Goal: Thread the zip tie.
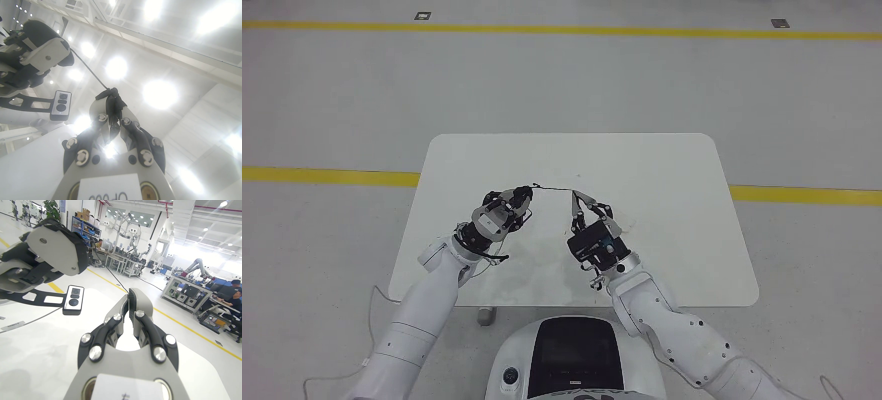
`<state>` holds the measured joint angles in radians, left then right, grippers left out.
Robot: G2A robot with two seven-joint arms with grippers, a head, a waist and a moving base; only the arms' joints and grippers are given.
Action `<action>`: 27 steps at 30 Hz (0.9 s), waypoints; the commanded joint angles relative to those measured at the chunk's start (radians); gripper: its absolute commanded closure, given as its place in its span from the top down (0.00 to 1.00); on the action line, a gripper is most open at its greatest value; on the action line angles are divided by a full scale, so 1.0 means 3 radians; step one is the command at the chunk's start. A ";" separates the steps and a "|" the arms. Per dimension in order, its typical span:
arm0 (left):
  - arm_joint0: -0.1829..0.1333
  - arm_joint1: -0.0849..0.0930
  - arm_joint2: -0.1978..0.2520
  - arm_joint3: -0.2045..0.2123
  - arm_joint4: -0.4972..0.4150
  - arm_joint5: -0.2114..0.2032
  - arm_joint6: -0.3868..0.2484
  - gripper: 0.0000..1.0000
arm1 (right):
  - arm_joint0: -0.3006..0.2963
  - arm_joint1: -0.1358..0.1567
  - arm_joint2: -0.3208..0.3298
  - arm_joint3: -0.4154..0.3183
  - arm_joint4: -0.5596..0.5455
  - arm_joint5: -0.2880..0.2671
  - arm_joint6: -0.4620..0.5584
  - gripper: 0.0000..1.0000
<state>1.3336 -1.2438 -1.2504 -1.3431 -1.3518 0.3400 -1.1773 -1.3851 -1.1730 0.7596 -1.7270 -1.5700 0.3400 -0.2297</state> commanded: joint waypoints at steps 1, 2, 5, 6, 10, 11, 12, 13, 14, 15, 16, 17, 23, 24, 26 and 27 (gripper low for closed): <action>0.0000 0.0000 0.0000 0.0000 0.0000 0.0000 0.0000 0.00 | 0.0010 0.0002 -0.0005 0.0015 0.0000 0.0000 0.0010 0.00; 0.0000 0.0000 0.0000 0.0000 0.0000 0.0000 0.0000 0.00 | 0.0017 0.0004 -0.0009 0.0025 0.0000 0.0000 0.0016 0.00; 0.0000 0.0000 0.0000 0.0000 0.0000 0.0000 0.0000 0.00 | 0.0035 0.0009 -0.0019 0.0043 0.0000 0.0000 0.0035 0.00; 0.0000 0.0000 0.0000 0.0000 0.0000 0.0000 0.0000 0.00 | 0.0040 0.0010 -0.0021 0.0049 0.0000 0.0000 0.0040 0.00; 0.0000 0.0000 0.0000 0.0000 0.0000 0.0000 0.0000 0.00 | 0.0070 0.0020 -0.0038 0.0079 0.0000 0.0000 0.0063 0.00; 0.0000 0.0000 0.0000 0.0000 0.0000 0.0000 0.0000 0.00 | 0.0079 0.0022 -0.0045 0.0088 0.0000 0.0000 0.0069 0.00; 0.0000 0.0000 0.0000 0.0000 0.0000 0.0000 0.0000 0.00 | 0.0090 0.0026 -0.0055 0.0101 0.0000 0.0000 0.0075 0.00; 0.0000 0.0000 0.0000 0.0000 0.0000 0.0000 0.0000 0.00 | 0.0097 0.0029 -0.0064 0.0109 0.0000 0.0000 0.0079 0.00; 0.0000 0.0000 0.0000 0.0000 0.0000 0.0000 0.0000 0.00 | 0.0102 0.0031 -0.0071 0.0117 0.0000 0.0000 0.0084 0.00; 0.0000 0.0000 0.0000 0.0000 0.0000 0.0000 0.0000 0.00 | 0.0107 0.0033 -0.0075 0.0121 0.0000 0.0000 0.0088 0.00; 0.0000 0.0000 0.0000 0.0000 0.0000 0.0000 0.0000 0.00 | 0.0110 0.0036 -0.0078 0.0130 0.0000 0.0000 0.0094 0.00; 0.0000 0.0000 0.0000 0.0000 0.0000 0.0000 0.0000 0.00 | 0.0111 0.0038 -0.0078 0.0135 0.0000 0.0000 0.0097 0.00; 0.0000 0.0000 0.0000 0.0000 0.0000 0.0000 0.0000 0.00 | 0.0110 0.0044 -0.0075 0.0153 0.0000 0.0000 0.0112 0.00; 0.0000 0.0000 0.0000 0.0000 0.0000 0.0000 0.0000 0.00 | 0.0111 0.0044 -0.0076 0.0156 0.0000 0.0000 0.0114 0.00; 0.0000 0.0000 0.0000 0.0000 0.0000 0.0000 0.0000 0.00 | 0.0114 0.0045 -0.0077 0.0164 0.0000 0.0000 0.0118 0.00; 0.0000 0.0000 0.0000 0.0000 0.0000 0.0000 0.0000 0.00 | 0.0115 0.0045 -0.0078 0.0166 0.0000 0.0000 0.0118 0.00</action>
<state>1.3336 -1.2438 -1.2504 -1.3431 -1.3518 0.3400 -1.1773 -1.3510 -1.1595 0.7364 -1.6779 -1.5700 0.3400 -0.1944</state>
